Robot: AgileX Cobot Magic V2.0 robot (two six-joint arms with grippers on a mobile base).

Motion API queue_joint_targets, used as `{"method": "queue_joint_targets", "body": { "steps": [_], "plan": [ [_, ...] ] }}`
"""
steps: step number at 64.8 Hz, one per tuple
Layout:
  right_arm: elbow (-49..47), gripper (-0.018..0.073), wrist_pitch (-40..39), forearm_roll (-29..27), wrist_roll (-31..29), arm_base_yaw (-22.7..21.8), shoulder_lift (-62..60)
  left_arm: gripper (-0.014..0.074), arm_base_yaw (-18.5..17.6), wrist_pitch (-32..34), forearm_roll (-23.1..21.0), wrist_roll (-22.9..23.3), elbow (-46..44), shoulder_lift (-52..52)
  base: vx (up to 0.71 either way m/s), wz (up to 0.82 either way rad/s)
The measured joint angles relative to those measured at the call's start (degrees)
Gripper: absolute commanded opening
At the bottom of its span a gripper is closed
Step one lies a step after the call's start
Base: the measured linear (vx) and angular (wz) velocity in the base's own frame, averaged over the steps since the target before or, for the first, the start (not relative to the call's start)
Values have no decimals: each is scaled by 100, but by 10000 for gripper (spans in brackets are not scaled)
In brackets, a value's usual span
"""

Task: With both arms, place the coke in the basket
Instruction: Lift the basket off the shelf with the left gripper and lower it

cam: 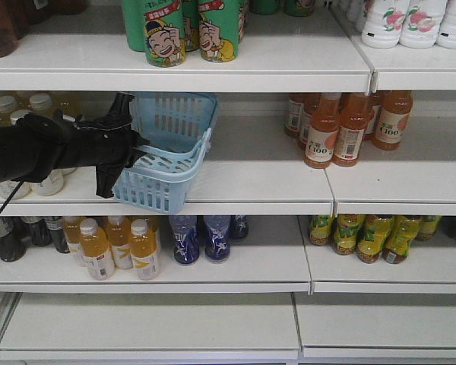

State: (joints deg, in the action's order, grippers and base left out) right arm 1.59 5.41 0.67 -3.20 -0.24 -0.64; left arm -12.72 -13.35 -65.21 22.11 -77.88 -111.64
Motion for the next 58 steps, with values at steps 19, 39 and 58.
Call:
{"method": "queue_joint_targets", "body": {
  "steps": [19, 39, 58],
  "plan": [
    [0, -10, 0, 0, 0, 0, 0, -8, 0, -1334, 45, -1672, 0, 253, 0, 0],
    [0, -10, 0, 0, 0, 0, 0, -8, 0, -2916, 88, -2670, 10, 618, 0, 0],
    [0, -10, 0, 0, 0, 0, 0, -8, 0, -4300, 95, -3317, 10, 939, 0, 0]
  ]
}}
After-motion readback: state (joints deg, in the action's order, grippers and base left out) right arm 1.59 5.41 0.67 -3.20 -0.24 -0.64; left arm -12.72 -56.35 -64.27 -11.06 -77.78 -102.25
